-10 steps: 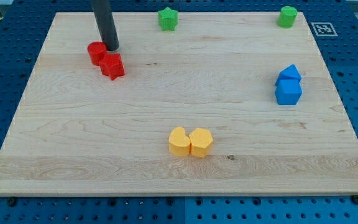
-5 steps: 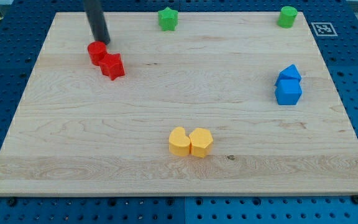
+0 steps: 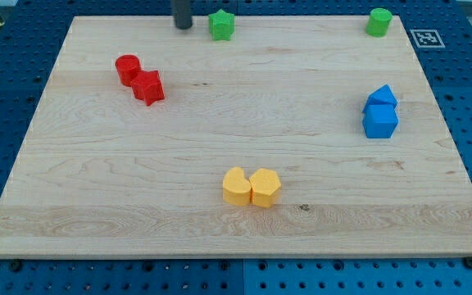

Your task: Slide the green star little bit right and down

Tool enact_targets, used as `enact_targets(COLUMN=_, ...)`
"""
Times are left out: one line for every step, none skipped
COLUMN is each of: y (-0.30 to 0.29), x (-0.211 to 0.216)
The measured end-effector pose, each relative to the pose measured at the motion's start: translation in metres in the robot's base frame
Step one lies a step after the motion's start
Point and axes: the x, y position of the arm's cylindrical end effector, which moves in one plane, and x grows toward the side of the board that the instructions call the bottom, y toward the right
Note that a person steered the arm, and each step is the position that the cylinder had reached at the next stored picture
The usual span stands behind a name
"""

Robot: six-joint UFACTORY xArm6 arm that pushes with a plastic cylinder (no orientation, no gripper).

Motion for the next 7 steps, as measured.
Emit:
enact_targets(y=0.049, x=-0.001)
enact_targets(y=0.077, x=-0.002)
enact_targets(y=0.072, x=-0.002)
enact_targets(y=0.041, x=-0.002)
enact_targets(y=0.038, x=0.004)
enact_targets(y=0.068, x=0.022)
enact_targets(y=0.085, x=0.042)
